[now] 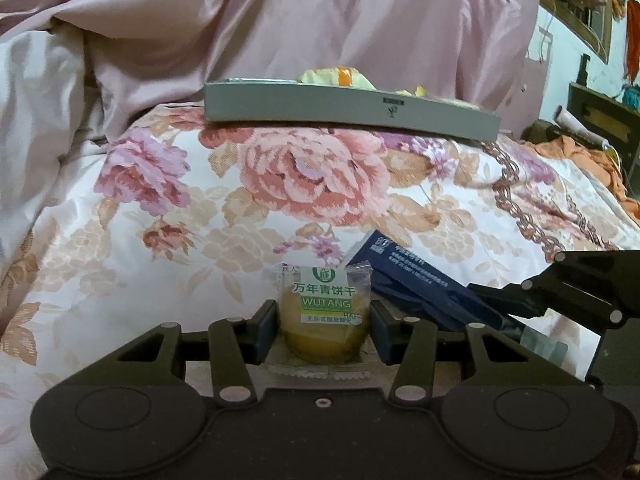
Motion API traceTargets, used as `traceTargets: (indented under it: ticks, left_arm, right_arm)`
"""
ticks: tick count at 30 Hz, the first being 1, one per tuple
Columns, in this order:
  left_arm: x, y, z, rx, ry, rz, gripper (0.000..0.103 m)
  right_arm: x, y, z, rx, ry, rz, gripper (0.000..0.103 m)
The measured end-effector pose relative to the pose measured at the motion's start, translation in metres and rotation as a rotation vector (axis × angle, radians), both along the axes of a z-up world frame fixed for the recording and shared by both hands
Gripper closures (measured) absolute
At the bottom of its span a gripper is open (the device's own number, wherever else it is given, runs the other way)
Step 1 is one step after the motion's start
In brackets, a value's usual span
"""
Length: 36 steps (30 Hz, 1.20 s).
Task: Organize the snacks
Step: 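Lift and carry the cake and blue packet over the grey tray with both tools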
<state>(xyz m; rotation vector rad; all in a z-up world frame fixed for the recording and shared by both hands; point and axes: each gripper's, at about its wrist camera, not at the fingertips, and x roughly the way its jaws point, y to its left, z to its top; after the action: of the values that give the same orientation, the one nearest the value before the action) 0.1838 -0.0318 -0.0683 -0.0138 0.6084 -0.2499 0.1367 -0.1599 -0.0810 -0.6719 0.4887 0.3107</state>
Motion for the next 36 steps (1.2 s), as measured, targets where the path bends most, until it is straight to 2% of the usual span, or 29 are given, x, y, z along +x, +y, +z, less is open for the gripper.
traceTargets:
  ticks: [4,12,15,21,23,25,29,36]
  left_arm:
    - [-0.001,0.003,0.003,-0.005,-0.024,0.017,0.053]
    - [0.001,0.004,0.013,-0.034,-0.043,0.068,0.053]
    - [0.007,0.003,0.023,-0.087,-0.055,0.106,0.053]
    - [0.007,-0.003,0.048,-0.088,-0.110,0.148,0.053]
    - [0.006,-0.004,0.055,-0.086,-0.123,0.158,0.053]
    - [0.006,-0.006,0.061,-0.072,-0.135,0.166,0.053]
    - [0.015,-0.012,0.072,-0.062,-0.152,0.194,0.053]
    - [0.052,-0.024,0.094,-0.073,-0.184,0.242,0.053]
  right_arm:
    - [0.000,-0.001,0.002,0.001,-0.022,0.000,0.068]
    - [-0.003,-0.003,0.008,-0.038,-0.135,-0.002,0.068]
    - [-0.004,-0.003,0.015,-0.034,-0.169,0.000,0.068]
    - [-0.003,-0.011,0.029,-0.020,-0.225,-0.010,0.068]
    - [-0.003,-0.012,0.034,-0.028,-0.231,0.027,0.068]
    - [-0.006,-0.009,0.035,-0.098,-0.294,0.092,0.068]
    - [0.002,-0.011,0.042,-0.130,-0.377,0.174,0.068]
    - [0.043,-0.036,0.062,0.041,-0.414,0.082,0.068]
